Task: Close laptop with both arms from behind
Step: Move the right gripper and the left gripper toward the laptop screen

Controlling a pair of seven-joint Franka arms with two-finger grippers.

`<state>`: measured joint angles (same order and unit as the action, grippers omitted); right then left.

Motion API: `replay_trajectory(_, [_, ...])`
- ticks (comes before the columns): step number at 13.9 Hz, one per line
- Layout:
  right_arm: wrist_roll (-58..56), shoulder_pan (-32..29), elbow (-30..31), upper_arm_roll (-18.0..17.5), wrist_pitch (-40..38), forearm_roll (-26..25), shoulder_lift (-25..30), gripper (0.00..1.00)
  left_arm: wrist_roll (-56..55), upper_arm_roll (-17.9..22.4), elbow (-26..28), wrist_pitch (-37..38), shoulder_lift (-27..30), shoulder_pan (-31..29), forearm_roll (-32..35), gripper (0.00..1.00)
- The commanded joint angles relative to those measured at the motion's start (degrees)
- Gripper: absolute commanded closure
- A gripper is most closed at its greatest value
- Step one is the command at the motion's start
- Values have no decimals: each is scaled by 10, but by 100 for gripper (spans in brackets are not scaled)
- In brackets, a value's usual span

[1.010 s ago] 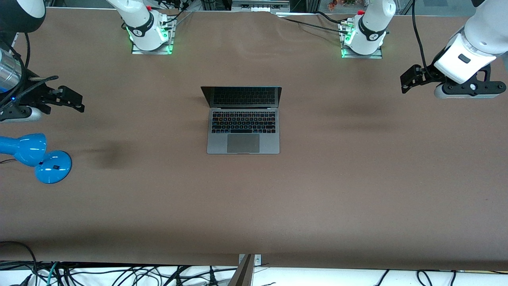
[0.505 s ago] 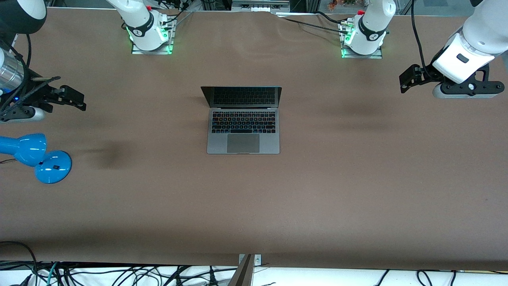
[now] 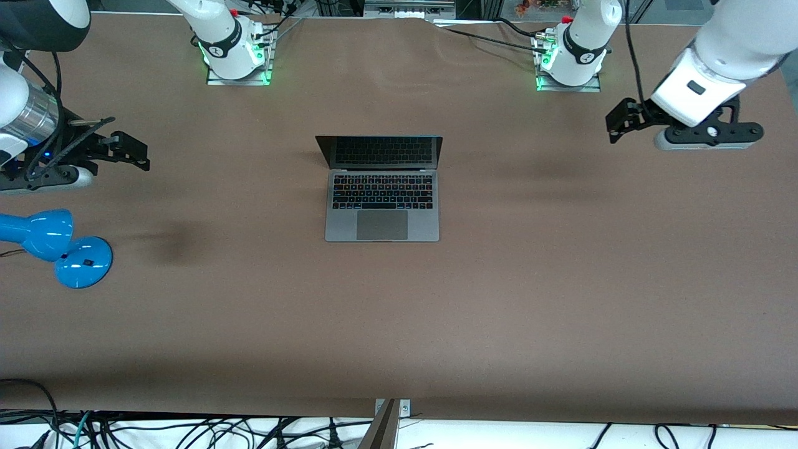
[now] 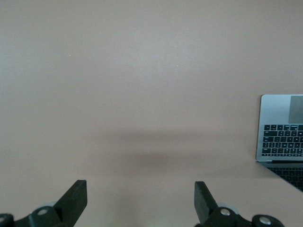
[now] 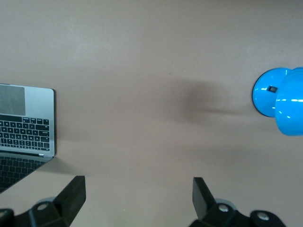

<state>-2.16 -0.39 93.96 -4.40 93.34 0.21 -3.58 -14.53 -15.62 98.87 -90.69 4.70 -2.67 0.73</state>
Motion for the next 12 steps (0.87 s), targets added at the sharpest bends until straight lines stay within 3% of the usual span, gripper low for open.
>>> replay_trajectory(1, [4,-1,5,-22,-16,3,-2,0,-24,-22,-10,15,-8,0,-3,0])
replay_trajectory(8, [189,5,19,-171,-14,4,-13,0,-88,-85,-13,41,-37,1,-20,0])
replay_trajectory(12, [303,44,32,-204,-4,50,-28,0,-129,-108,-10,73,-42,1,-78,0])
